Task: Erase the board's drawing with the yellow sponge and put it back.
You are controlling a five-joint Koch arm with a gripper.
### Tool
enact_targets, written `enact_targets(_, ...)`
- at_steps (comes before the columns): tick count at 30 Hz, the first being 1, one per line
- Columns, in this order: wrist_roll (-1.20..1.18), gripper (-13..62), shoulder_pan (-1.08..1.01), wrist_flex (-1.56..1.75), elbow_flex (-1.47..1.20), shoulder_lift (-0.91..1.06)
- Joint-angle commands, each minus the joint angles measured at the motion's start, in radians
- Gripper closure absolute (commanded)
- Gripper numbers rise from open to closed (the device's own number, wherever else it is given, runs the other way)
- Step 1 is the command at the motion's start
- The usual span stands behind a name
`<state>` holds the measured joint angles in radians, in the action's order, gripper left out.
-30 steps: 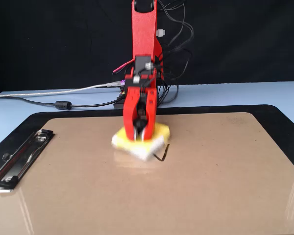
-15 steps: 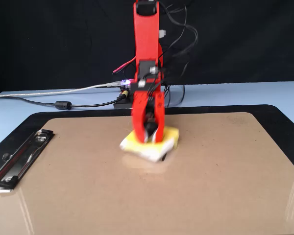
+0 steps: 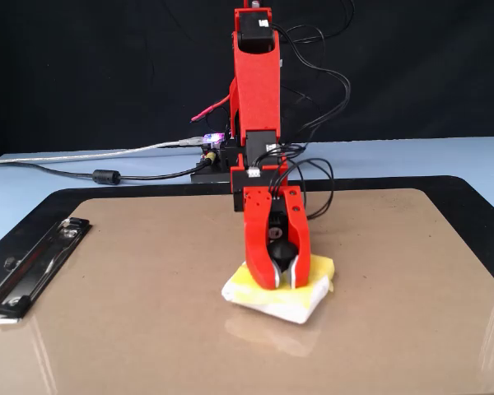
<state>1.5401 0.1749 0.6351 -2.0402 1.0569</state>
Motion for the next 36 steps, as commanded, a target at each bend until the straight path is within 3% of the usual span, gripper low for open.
enact_targets(1, 0.015, 57.5, 0.011, 0.002, -0.181, 0.130)
enact_targets(7, 0.015, 57.5, 0.018, -0.008, -0.699, 0.646)
enact_targets(9, 0.015, 57.5, 0.020, -0.009, -0.770, 0.749)
enact_targets(11, 0.015, 57.5, 0.020, -0.012, -0.765, 0.726)
enact_targets(19, 0.015, 57.5, 0.023, 0.000, -0.187, 0.143)
enact_targets(23, 0.017, 57.5, 0.081, -0.080, -0.179, 0.290)
enact_targets(29, 0.183, 57.5, 0.293, -0.678, -0.110, 0.761)
enact_targets(32, 0.284, 57.5, 0.433, -0.933, 0.000, 0.822)
enact_targets(36, 0.307, 57.5, 0.594, -0.986, 0.055, 0.798)
